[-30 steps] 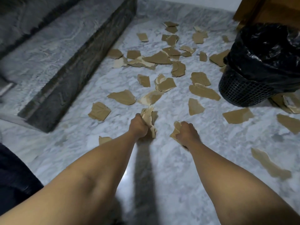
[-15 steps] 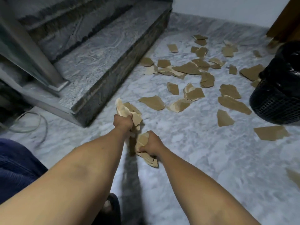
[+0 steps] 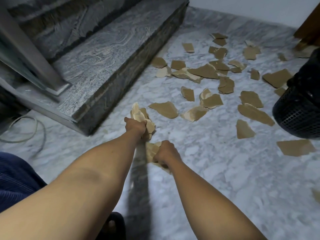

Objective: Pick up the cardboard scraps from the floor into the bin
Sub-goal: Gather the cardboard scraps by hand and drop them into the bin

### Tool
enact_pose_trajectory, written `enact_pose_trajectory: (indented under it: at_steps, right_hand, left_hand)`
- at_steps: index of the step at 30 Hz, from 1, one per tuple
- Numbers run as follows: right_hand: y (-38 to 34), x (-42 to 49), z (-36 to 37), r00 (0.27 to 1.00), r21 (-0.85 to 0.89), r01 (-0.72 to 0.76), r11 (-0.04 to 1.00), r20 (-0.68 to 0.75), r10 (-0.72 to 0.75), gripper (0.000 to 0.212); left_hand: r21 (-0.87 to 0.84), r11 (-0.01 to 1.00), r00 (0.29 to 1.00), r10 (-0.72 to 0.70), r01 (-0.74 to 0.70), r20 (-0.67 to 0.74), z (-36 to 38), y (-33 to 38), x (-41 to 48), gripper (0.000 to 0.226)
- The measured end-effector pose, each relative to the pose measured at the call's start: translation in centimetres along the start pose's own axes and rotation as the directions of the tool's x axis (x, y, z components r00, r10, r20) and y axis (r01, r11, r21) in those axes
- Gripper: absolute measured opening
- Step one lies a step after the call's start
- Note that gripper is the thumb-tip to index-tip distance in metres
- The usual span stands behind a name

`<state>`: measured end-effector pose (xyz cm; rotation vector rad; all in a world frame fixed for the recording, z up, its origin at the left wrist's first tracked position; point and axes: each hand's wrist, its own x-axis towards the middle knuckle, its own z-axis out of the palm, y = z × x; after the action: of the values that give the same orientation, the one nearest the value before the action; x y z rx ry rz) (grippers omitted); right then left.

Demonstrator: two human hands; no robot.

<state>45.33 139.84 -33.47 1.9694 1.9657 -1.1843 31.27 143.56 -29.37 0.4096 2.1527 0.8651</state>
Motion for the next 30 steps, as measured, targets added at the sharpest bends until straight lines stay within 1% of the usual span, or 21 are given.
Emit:
enact_pose_trajectory:
  at_steps: [3, 7, 9, 11, 12, 14, 15, 17, 19, 21, 23, 24, 25, 28, 30]
  right_hand:
    - [2.2, 1.2, -3.4, 0.994, 0.042, -0.081, 0.996, -0.067, 0.084, 0.061]
    - [5.2, 3.0, -7.2, 0.975, 0.110, -0.175, 0.978, -0.115, 0.188, 0.064]
    - [6.0, 4.1, -8.8, 0.970, 0.150, -0.179, 0.972, -0.137, 0.200, 0.067]
    - [6.2, 5.5, -10.5, 0.965, 0.154, -0.155, 0.976, -0.189, 0.182, 0.070]
    - [5.9, 6.1, -11.3, 0.963, 0.101, -0.134, 0.986, -0.220, 0.153, 0.068]
    - [5.0, 7.3, -13.0, 0.963, -0.124, -0.098, 0.987, -0.263, 0.063, 0.064]
    - [4.4, 7.9, -13.9, 0.965, -0.264, -0.083, 0.961, -0.260, 0.012, 0.063]
    - [3.7, 9.2, -15.1, 0.976, -0.494, -0.037, 0.869, -0.205, -0.075, 0.057]
    - [3.8, 10.5, -15.7, 0.981, -0.616, 0.010, 0.788, -0.145, -0.126, 0.050]
    - [4.4, 11.5, -16.2, 0.984, -0.667, 0.077, 0.741, -0.069, -0.164, 0.051]
    - [4.7, 12.1, -16.5, 0.985, -0.674, 0.134, 0.727, 0.010, -0.173, 0.062]
    - [4.6, 12.3, -16.6, 0.987, -0.669, 0.135, 0.731, 0.026, -0.159, 0.066]
    - [4.4, 12.3, -16.6, 0.988, -0.675, 0.126, 0.727, 0.023, -0.150, 0.066]
    - [4.3, 12.1, -15.9, 0.987, -0.719, 0.088, 0.689, -0.028, -0.155, 0.052]
    - [4.6, 11.7, -15.2, 0.987, -0.691, 0.071, 0.720, -0.056, -0.151, 0.047]
  left_hand:
    - [0.032, 0.999, 1.000, -0.021, 0.020, 0.022, 0.9, -0.4, 0.2, 0.080]
    - [0.076, 0.997, 0.998, -0.036, 0.032, 0.053, 1.7, -1.1, 1.0, 0.099]
    - [0.098, 0.994, 0.997, -0.050, 0.044, 0.058, 2.0, -1.0, 1.6, 0.100]
    - [0.123, 0.991, 0.997, -0.064, 0.059, 0.043, 2.3, -0.9, 2.1, 0.091]
    - [0.115, 0.991, 0.996, -0.076, 0.071, 0.036, 2.5, -0.9, 2.3, 0.086]
    - [0.063, 0.992, 0.994, -0.108, 0.106, 0.029, 2.9, -0.8, 2.7, 0.081]
    - [0.025, 0.991, 0.990, -0.135, 0.134, 0.029, 3.1, -0.8, 2.9, 0.078]
    - [-0.049, 0.979, 0.980, -0.194, 0.196, 0.038, 3.5, -0.6, 3.2, 0.068]
    - [-0.073, 0.971, 0.974, -0.224, 0.226, 0.037, 3.8, -0.6, 3.5, 0.060]
    - [-0.056, 0.975, 0.976, -0.215, 0.216, 0.025, 4.1, -0.9, 4.0, 0.055]
    - [-0.052, 0.977, 0.978, -0.205, 0.207, 0.033, 4.3, -0.9, 4.3, 0.046]
    - [-0.055, 0.976, 0.977, -0.207, 0.209, 0.041, 4.3, -0.8, 4.4, 0.043]
    - [-0.059, 0.975, 0.976, -0.210, 0.213, 0.051, 4.3, -0.6, 4.5, 0.042]
    - [-0.062, 0.968, 0.968, -0.240, 0.245, 0.073, 4.1, 0.0, 4.5, 0.045]
    - [-0.069, 0.962, 0.963, -0.260, 0.264, 0.069, 4.0, -0.1, 4.7, 0.048]
